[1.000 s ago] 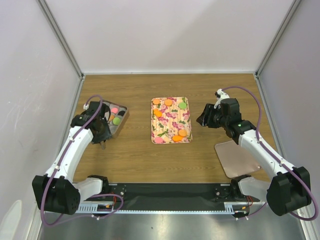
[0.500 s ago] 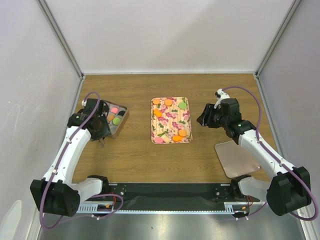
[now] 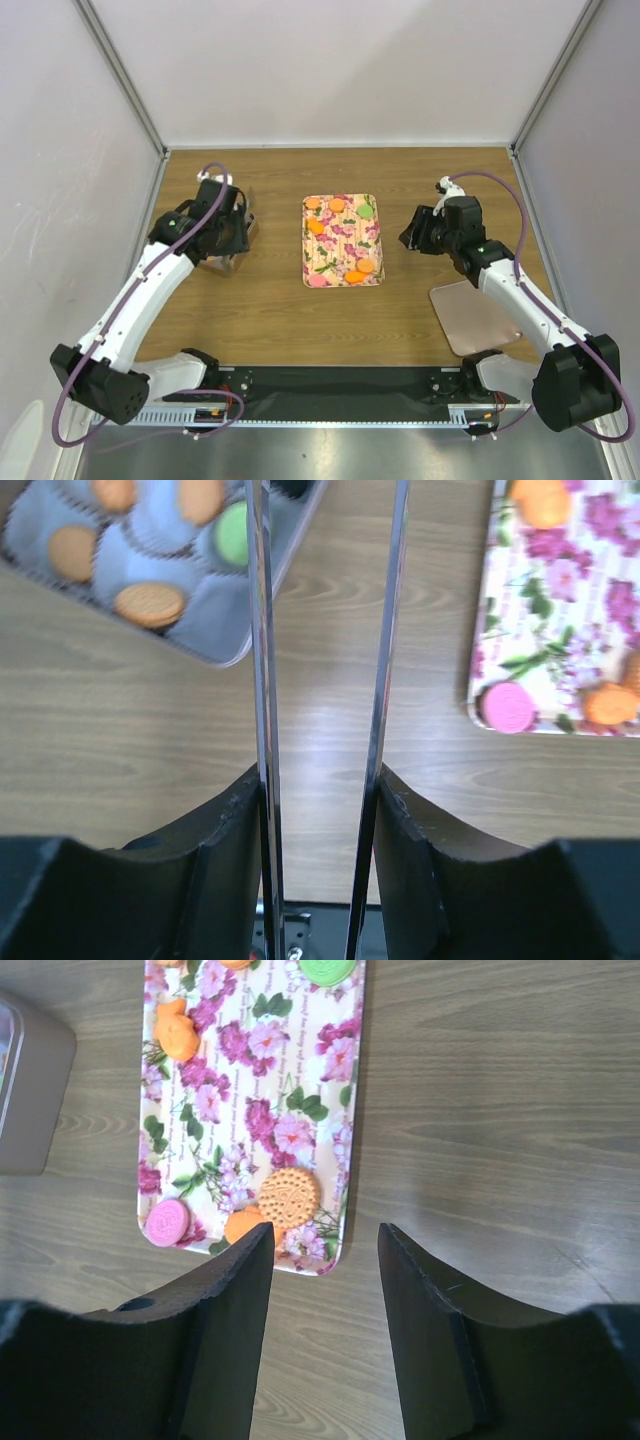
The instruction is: Pack the cookies
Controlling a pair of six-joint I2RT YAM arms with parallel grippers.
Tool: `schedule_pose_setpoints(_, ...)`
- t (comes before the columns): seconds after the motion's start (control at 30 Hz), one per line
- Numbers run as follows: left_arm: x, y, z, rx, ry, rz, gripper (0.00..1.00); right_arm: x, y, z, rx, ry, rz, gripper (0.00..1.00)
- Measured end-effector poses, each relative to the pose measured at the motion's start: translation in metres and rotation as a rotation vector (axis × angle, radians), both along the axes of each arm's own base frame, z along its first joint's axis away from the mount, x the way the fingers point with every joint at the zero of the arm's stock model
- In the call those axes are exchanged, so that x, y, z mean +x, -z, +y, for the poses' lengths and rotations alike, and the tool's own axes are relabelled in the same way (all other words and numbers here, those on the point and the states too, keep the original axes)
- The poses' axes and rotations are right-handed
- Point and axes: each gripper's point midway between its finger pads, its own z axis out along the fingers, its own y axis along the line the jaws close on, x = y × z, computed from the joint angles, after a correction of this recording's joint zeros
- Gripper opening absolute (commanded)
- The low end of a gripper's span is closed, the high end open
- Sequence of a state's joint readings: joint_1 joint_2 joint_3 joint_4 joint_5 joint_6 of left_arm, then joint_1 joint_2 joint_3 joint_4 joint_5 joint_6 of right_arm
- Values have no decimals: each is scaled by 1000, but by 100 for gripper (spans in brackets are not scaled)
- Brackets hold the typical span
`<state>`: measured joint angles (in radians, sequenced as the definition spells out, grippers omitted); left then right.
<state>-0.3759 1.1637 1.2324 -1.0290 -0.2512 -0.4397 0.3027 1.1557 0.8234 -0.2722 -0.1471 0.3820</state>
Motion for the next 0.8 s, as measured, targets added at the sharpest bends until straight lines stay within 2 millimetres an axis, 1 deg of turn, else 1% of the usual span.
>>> schedule_pose_setpoints(0.2, 14, 5, -43, -8, 114, -25, 48, 3, 3, -11, -25, 42, 5, 52)
schedule_pose_setpoints(0.3, 18, 9, -73, -23, 188, -36, 49, 6, 0, -23, -40, 82, 13, 52)
schedule_pose_setpoints(0.37, 24, 11, -95, -36, 231, -47, 50, 11, -9, -34, -44, 118, 12, 52)
schedule_pose_setpoints(0.43, 32, 12, -123, -51, 281, -56, 50, 18, -29, -43, -40, 156, -9, 52)
schedule_pose_setpoints(0.47, 41, 13, -137, -64, 297, -66, 50, 21, -41, -47, -38, 174, -24, 53)
schedule_pose_setpoints(0.5, 46, 14, -157, -73, 329, -72, 50, 26, -56, -52, -34, 193, -50, 53)
schedule_pose_setpoints(0.6, 73, 19, -214, -95, 394, -107, 50, 35, -104, -62, -15, 240, -137, 54)
schedule_pose_setpoints(0.7, 98, 32, -285, -119, 470, -148, 51, 33, -147, -69, 23, 275, -221, 54)
schedule_pose_setpoints(0.8, 117, 52, -342, -134, 528, -172, 52, 26, -175, -72, 64, 289, -274, 54)
